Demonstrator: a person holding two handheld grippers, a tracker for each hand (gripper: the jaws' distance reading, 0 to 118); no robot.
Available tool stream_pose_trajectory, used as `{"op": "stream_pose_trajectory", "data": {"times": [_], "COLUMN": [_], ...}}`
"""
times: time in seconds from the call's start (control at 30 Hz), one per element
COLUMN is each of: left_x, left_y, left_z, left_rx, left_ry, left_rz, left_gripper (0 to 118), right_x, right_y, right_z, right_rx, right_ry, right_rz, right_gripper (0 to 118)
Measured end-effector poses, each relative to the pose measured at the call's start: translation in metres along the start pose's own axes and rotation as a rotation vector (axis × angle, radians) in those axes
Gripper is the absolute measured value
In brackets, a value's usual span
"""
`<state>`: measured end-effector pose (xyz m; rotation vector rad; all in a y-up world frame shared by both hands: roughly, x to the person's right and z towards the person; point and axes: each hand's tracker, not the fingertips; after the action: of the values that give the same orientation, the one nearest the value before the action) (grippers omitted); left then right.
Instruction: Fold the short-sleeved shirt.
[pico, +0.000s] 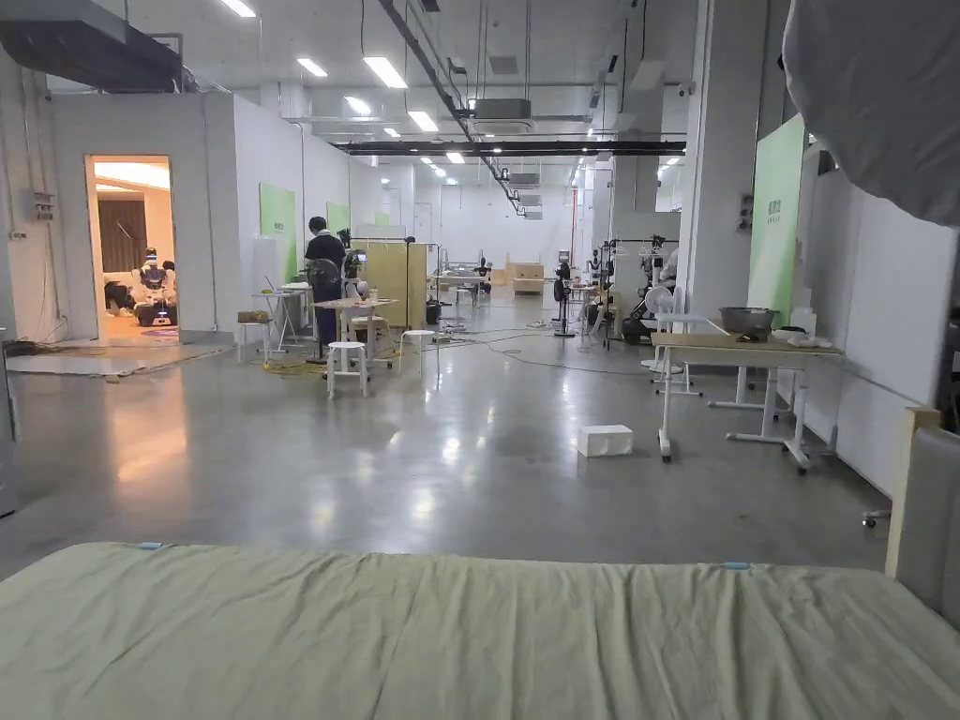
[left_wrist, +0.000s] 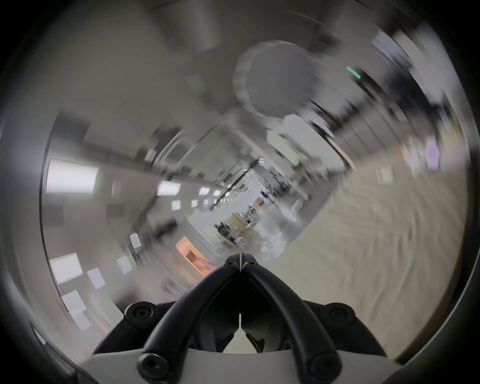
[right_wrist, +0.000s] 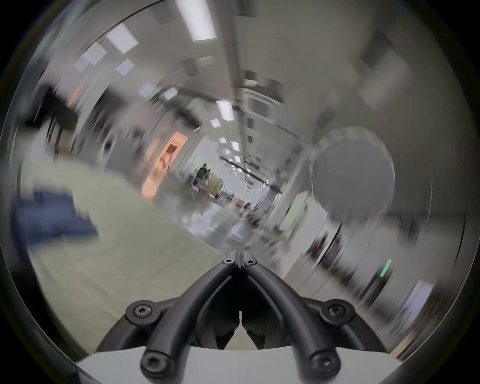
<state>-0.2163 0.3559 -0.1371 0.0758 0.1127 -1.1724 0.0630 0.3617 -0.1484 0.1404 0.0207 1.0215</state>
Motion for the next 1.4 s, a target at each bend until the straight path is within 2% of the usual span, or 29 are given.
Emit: {"op": "stream_pose_trajectory", "data": {"times": [0.07,0.13,0.2,0.27,0.3,0.37,0.4,0.43,0.5,0.53,0.57,0.6,0.63,0.7,0.73,0.8,0.83,0.87,0.9,0.97,1.1,1.27,1.4], "left_x": [0.027,0.045,0.063,0.080,0.084,0.094,0.094,0.088,0.077,0.066,0.049,0.035,0.019,-0.008,-0.014,-0.020,-0.021,-0.021,-0.022,-0.019,-0.020,-0.020,-0.022], "left_y": [-0.015,-0.024,-0.036,-0.051,-0.058,-0.070,-0.071,-0.071,-0.061,-0.050,-0.039,-0.031,-0.024,-0.024,-0.028,-0.037,-0.040,-0.042,-0.043,-0.039,-0.039,-0.041,-0.046], "left_z": [0.000,0.003,0.010,0.015,0.017,0.023,0.026,0.027,0.025,0.019,0.012,0.006,0.000,-0.004,-0.003,0.006,0.011,0.019,0.024,0.033,0.038,0.036,0.035], "left_rx": [0.031,0.034,0.100,0.168,0.195,0.240,0.254,0.257,0.213,0.151,0.087,0.025,-0.038,-0.056,-0.052,-0.047,-0.030,-0.009,-0.004,-0.010,-0.033,-0.055,-0.051], "left_ry": [-0.043,-0.128,-0.208,-0.344,-0.396,-0.457,-0.476,-0.473,-0.456,-0.417,-0.368,-0.326,-0.275,-0.218,-0.200,-0.221,-0.215,-0.188,-0.174,-0.164,-0.165,-0.179,-0.184], "left_rz": [-0.281,-0.403,-0.538,-0.697,-0.767,-0.902,-0.917,-0.875,-0.707,-0.529,-0.310,-0.117,0.116,0.498,0.683,0.955,1.058,1.120,1.137,1.091,1.067,1.063,1.087], "left_gripper": [0,0,0,0,0,0,0,0,0,0,0,0,0,0,0,0,0,0,0,0,0,0,0], "right_x": [-0.030,-0.051,-0.069,-0.083,-0.089,-0.104,-0.101,-0.100,-0.090,-0.083,-0.071,-0.060,-0.045,-0.018,-0.008,-0.001,0.001,0.007,0.007,0.009,0.011,0.008,0.005], "right_y": [-0.009,-0.025,-0.035,-0.039,-0.043,-0.052,-0.055,-0.052,-0.043,-0.038,-0.029,-0.022,-0.016,-0.008,-0.014,-0.034,-0.034,-0.025,-0.025,-0.032,-0.035,-0.037,-0.037], "right_z": [0.004,0.009,0.013,0.020,0.023,0.027,0.027,0.027,0.022,0.017,0.010,0.005,0.001,0.000,0.004,0.013,0.019,0.021,0.023,0.025,0.028,0.027,0.029], "right_rx": [0.087,0.137,0.122,0.107,0.120,0.164,0.174,0.171,0.145,0.101,0.058,0.017,-0.034,-0.098,-0.100,-0.124,-0.134,-0.047,-0.074,-0.085,-0.076,-0.087,-0.101], "right_ry": [0.039,0.145,0.206,0.348,0.409,0.410,0.405,0.410,0.370,0.320,0.266,0.208,0.148,0.069,0.059,0.093,0.044,0.003,0.008,0.054,0.053,0.068,0.083], "right_rz": [0.444,0.675,0.735,0.699,0.734,0.888,0.905,0.878,0.750,0.640,0.487,0.329,0.130,-0.326,-0.562,-0.935,-0.964,-0.852,-0.839,-0.886,-0.878,-0.918,-0.915], "right_gripper": [0,0,0,0,0,0,0,0,0,0,0,0,0,0,0,0,0,0,0,0,0,0,0]}}
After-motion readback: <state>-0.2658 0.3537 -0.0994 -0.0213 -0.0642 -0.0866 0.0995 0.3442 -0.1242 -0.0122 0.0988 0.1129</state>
